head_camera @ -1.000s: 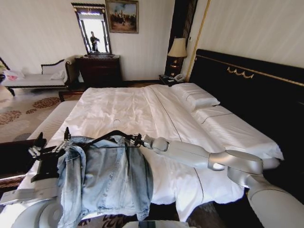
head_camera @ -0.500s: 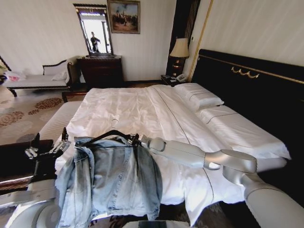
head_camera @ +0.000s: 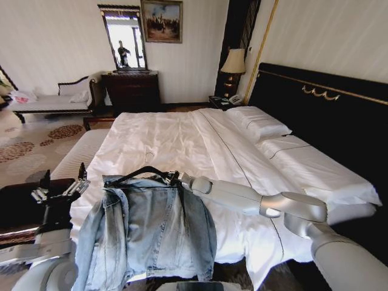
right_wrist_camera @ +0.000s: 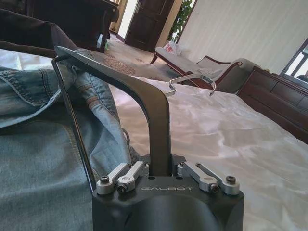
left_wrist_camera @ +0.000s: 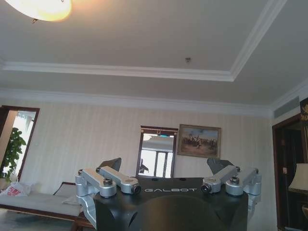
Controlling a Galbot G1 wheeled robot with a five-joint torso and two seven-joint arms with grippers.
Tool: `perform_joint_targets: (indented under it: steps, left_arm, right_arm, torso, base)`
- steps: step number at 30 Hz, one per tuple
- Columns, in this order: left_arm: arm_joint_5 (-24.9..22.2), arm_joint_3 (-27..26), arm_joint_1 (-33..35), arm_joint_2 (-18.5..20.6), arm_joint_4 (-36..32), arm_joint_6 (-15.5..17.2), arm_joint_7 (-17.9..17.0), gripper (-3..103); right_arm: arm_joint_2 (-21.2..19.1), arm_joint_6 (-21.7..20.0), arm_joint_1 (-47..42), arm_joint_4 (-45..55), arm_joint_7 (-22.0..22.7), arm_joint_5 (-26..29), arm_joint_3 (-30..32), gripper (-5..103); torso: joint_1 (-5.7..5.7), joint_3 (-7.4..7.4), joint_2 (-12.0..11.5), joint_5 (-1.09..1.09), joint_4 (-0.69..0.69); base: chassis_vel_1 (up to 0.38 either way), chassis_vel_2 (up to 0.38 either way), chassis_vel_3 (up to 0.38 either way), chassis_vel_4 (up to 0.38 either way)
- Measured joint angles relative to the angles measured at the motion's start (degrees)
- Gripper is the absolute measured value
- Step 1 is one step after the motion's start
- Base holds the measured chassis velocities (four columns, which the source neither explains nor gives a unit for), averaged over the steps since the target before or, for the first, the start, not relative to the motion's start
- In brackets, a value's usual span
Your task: Pick up the clothes from the bed and hang them on the clothes hanger.
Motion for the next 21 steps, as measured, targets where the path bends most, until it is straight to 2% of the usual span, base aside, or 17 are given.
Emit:
perform_joint_targets:
  steps: [21]
  left_arm:
    - [-0.39,-0.26,-0.07,0.49,0.17,0.04,-0.01,100]
  right_arm:
    - [-1.37,-0.17,0.00,0.56,0.01,0.07,-0.40,20]
  torso:
    - [0.00,-0.01,-0.01,-0.02,0.01]
  base:
    - [0.044,0.068,-0.059,-0.067]
